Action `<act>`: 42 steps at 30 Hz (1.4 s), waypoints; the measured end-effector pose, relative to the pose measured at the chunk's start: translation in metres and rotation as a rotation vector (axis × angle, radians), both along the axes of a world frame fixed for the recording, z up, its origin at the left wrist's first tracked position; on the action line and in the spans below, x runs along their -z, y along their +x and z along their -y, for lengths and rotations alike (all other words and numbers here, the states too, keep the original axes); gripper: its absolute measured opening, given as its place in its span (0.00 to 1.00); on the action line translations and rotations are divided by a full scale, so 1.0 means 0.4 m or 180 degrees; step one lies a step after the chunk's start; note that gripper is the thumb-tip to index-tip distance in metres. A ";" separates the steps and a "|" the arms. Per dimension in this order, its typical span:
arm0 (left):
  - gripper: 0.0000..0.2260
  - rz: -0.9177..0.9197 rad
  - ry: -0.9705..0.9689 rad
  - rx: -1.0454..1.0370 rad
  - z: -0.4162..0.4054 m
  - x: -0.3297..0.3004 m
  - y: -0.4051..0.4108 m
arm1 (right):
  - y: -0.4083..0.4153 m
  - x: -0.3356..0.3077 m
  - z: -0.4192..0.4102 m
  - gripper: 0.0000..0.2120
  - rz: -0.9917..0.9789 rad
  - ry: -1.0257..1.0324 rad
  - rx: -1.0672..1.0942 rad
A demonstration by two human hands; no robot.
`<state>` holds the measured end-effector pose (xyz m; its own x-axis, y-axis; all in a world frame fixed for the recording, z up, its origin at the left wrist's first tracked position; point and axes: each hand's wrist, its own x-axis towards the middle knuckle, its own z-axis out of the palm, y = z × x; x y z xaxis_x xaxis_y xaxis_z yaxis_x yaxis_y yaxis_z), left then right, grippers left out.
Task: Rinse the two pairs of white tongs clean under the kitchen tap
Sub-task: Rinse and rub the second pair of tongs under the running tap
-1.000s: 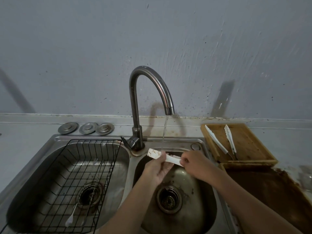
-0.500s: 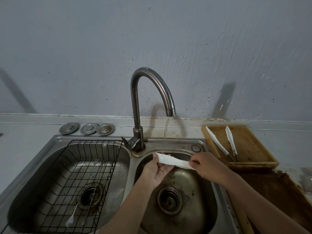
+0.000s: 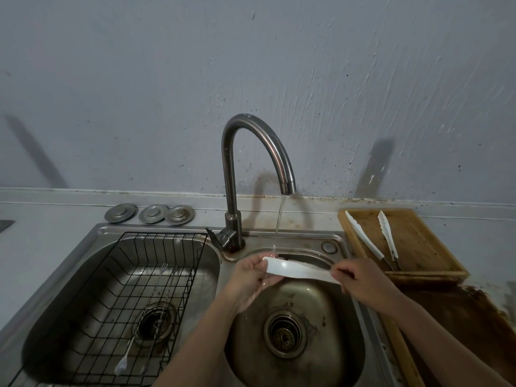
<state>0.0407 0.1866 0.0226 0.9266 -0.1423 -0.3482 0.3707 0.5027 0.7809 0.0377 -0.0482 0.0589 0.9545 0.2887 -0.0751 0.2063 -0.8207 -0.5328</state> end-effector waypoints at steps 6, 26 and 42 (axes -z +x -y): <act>0.10 0.0332 0.0308 -0.0135 0.010 -0.025 0.019 | 0.023 0.021 -0.008 0.20 0.0337 0.0305 0.1018; 0.13 0.0046 0.0124 -0.1381 0.073 -0.006 0.007 | 0.023 0.036 -0.084 0.24 0.0866 0.0028 0.1440; 0.47 0.0902 0.1466 -0.1475 0.039 -0.067 0.035 | 0.062 0.056 -0.225 0.16 0.0694 0.0792 0.1564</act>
